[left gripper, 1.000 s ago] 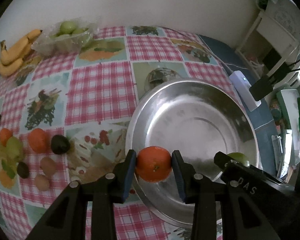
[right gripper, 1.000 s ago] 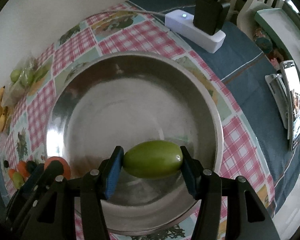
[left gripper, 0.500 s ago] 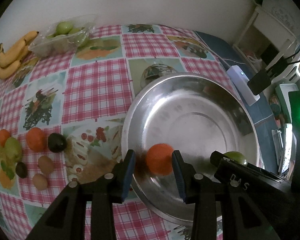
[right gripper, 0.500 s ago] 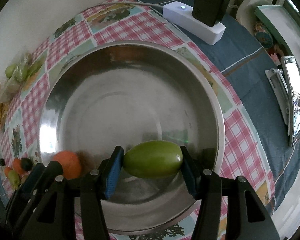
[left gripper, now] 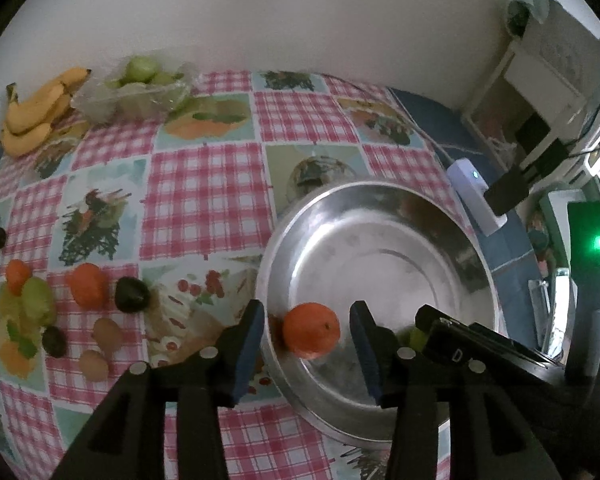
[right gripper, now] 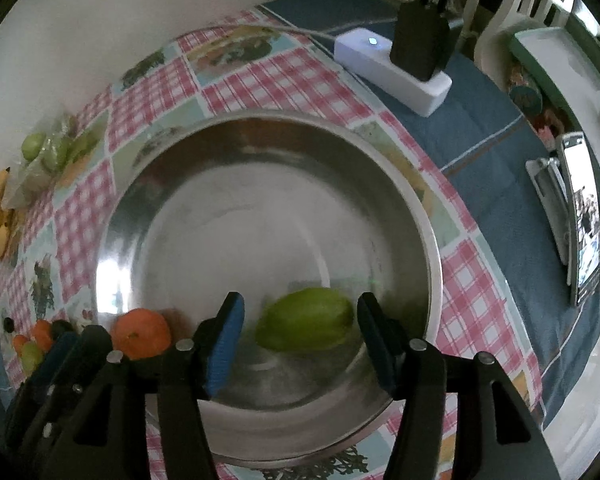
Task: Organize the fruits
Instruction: 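Lower both held fruits into the steel bowl and open both grippers, then withdraw both grippers from the bowl toward the remaining fruit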
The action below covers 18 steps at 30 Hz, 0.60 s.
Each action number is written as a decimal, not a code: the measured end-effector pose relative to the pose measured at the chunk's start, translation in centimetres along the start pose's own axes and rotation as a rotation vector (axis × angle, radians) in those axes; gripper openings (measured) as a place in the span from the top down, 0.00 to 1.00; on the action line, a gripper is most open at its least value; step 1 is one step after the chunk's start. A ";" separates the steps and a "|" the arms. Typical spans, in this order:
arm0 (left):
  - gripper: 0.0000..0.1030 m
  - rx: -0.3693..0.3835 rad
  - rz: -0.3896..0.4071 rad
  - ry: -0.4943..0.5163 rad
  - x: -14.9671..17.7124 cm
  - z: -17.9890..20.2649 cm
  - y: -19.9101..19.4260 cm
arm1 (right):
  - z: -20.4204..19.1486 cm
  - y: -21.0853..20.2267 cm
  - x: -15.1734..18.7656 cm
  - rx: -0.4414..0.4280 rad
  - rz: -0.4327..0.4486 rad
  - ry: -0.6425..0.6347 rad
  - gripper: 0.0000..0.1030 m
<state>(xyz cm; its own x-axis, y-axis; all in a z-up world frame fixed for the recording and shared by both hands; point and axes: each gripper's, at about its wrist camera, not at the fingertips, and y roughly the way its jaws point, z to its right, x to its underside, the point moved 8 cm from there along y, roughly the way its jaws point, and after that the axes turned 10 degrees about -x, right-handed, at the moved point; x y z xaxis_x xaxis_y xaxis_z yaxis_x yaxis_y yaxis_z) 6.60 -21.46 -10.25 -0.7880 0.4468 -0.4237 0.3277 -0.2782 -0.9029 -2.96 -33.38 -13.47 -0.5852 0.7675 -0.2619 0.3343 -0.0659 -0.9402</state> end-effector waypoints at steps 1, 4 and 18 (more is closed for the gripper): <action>0.52 -0.006 0.005 -0.009 -0.1 -0.4 -0.1 | -0.1 -0.2 -0.1 0.001 0.006 -0.004 0.39; 0.50 -0.068 0.014 -0.038 -0.5 -2.1 -0.4 | -0.4 -0.8 0.1 -0.006 0.011 -0.006 0.39; 0.37 -0.306 -0.150 -0.259 2.4 -11.2 1.8 | -3.2 0.6 1.0 -0.054 -0.033 -0.127 0.27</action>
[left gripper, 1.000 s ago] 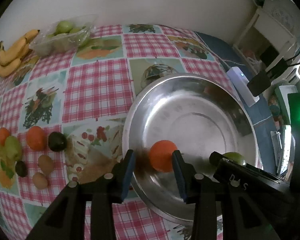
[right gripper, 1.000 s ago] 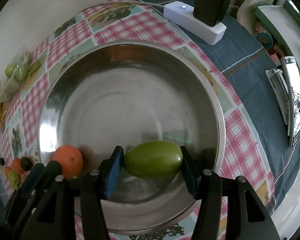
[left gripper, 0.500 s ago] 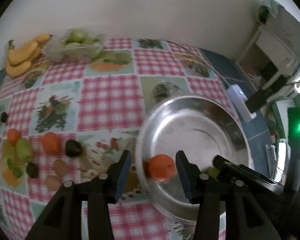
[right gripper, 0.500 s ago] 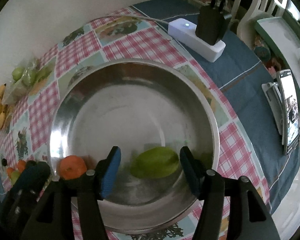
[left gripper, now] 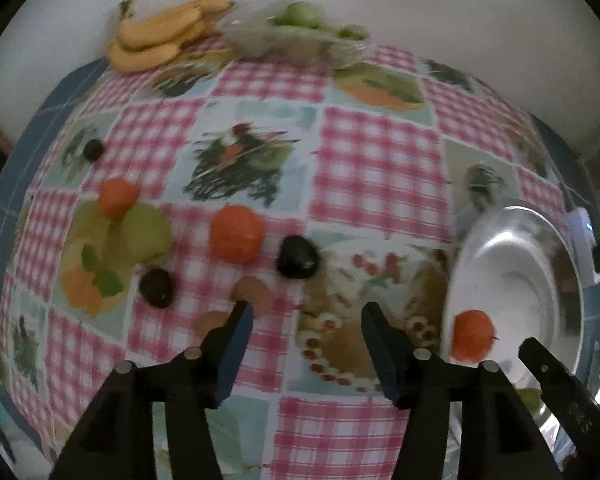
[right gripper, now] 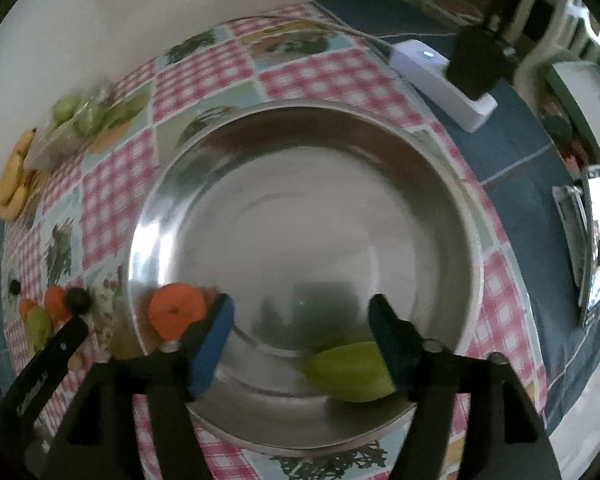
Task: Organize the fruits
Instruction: 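Withdraw both grippers from the bowl toward the remaining fruit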
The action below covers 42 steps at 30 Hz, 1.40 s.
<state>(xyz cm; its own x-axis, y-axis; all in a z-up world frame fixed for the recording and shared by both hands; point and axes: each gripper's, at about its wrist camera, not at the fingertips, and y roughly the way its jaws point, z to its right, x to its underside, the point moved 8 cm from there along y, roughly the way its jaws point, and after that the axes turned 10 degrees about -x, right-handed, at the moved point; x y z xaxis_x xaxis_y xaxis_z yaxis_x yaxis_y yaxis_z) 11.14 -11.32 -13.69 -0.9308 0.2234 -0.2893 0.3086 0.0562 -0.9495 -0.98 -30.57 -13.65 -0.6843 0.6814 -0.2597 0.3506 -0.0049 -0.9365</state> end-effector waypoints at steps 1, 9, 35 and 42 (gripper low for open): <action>0.30 -0.013 -0.007 -0.006 0.1 -0.3 0.3 | -0.1 0.1 0.0 0.000 0.000 -0.010 0.27; 0.06 -0.075 -0.039 -0.038 0.4 -1.7 1.6 | 0.0 0.4 0.0 0.017 0.001 -0.032 0.09; 0.00 -0.038 0.023 -0.079 -0.4 -3.4 1.0 | -2.3 -1.0 -0.2 -0.087 0.079 -0.077 0.00; 0.00 -0.046 0.034 -0.141 -0.7 -6.9 1.0 | -5.3 -0.8 0.4 -0.200 0.056 -0.107 0.00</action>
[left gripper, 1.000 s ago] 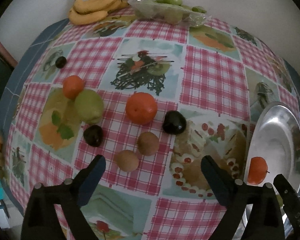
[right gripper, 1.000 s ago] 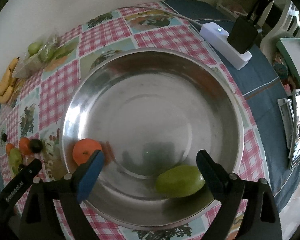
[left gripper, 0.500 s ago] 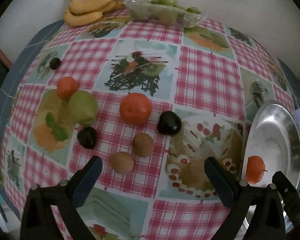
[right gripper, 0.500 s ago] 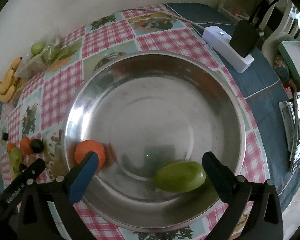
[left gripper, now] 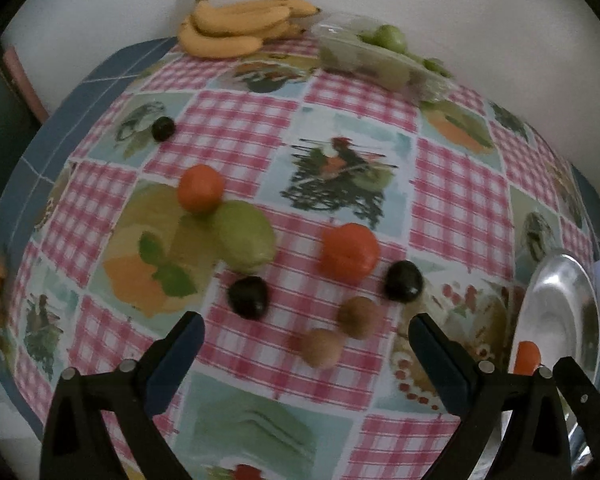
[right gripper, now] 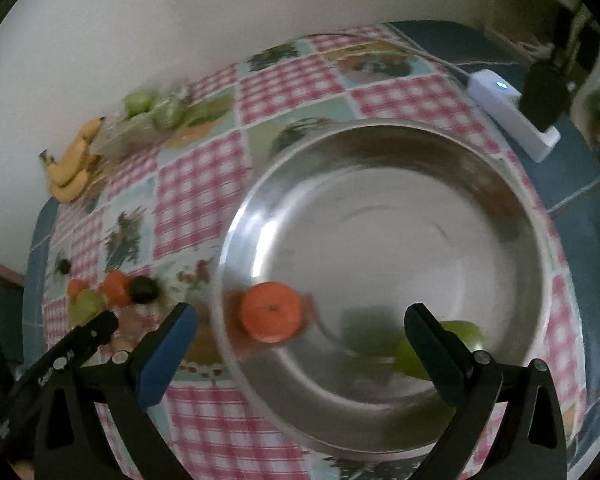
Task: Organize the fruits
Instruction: 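Withdraw both grippers from the bowl toward the remaining fruit, then grasp a kiwi with the right gripper while the left gripper grasps a dark plum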
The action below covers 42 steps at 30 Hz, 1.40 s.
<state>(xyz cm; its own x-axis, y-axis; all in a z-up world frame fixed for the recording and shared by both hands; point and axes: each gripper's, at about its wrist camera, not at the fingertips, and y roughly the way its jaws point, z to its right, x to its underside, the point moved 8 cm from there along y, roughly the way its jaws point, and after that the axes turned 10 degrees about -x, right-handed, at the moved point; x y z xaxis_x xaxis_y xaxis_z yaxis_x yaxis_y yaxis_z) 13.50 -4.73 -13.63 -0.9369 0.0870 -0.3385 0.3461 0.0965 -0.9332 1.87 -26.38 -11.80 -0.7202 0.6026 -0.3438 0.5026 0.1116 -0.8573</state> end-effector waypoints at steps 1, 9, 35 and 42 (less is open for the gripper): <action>0.00 0.007 -0.004 -0.005 -0.2 -0.5 0.1 | -0.4 0.1 0.0 -0.004 0.001 -0.011 0.00; 0.00 0.008 0.017 -0.090 -2.1 -4.8 0.0 | -4.2 1.0 0.3 -0.033 0.001 -0.102 0.00; 0.16 0.118 -0.102 -0.115 -1.3 -6.4 3.4 | -14.5 7.7 6.7 -0.166 -0.172 -0.197 0.17; 0.24 0.133 -0.113 -0.114 -1.4 -6.0 3.6 | -15.7 8.9 7.4 -0.181 -0.197 -0.218 0.44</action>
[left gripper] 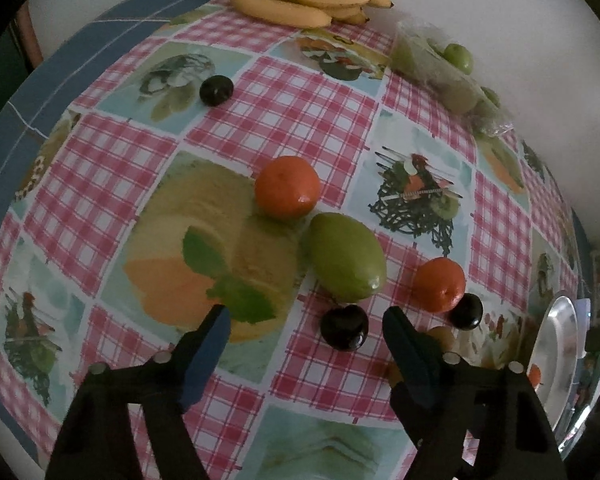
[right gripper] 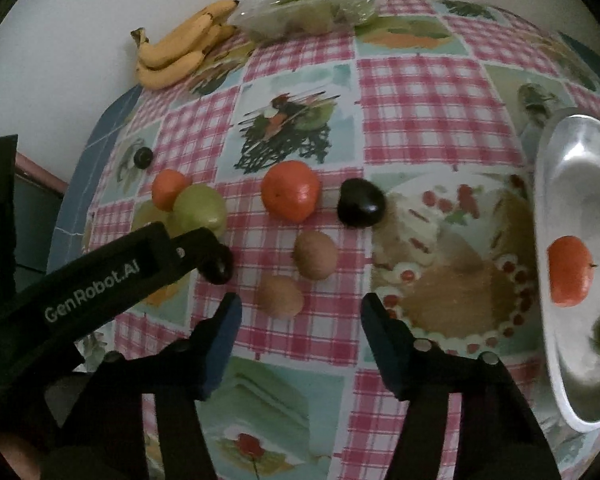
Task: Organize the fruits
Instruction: 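Grasp a kiwi with the right gripper while the left gripper grasps a dark plum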
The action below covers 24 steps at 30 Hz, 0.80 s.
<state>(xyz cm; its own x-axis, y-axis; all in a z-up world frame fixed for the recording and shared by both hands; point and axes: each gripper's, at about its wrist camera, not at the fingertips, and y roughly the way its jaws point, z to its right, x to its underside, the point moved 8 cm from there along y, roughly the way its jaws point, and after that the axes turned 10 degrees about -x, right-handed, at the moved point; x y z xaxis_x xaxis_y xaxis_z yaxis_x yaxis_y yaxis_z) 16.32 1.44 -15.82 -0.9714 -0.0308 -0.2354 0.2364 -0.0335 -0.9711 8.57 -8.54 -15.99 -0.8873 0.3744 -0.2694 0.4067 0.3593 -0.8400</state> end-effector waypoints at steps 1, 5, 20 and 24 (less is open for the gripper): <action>0.26 0.007 -0.004 0.001 0.0 0.1 0.1 | 0.0 0.0 0.0 0.000 0.000 0.000 0.45; 0.32 0.028 -0.022 0.006 0.2 0.4 0.5 | -0.2 0.3 -0.1 -0.006 0.002 0.007 0.54; 0.62 0.084 -0.043 0.011 0.3 1.8 0.9 | -0.4 1.3 -0.2 -0.030 -0.018 0.020 0.74; 0.69 0.097 -0.048 0.011 0.3 2.0 1.1 | 0.1 0.9 -0.1 -0.039 -0.015 0.038 0.74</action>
<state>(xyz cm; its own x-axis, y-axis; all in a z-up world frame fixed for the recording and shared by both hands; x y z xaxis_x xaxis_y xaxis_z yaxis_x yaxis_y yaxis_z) 16.30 -0.65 -16.83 -0.9817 -0.0155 -0.1898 0.1902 -0.1311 -0.9730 9.06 -8.31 -16.76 -0.8850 0.4002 -0.2381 0.4019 0.3981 -0.8246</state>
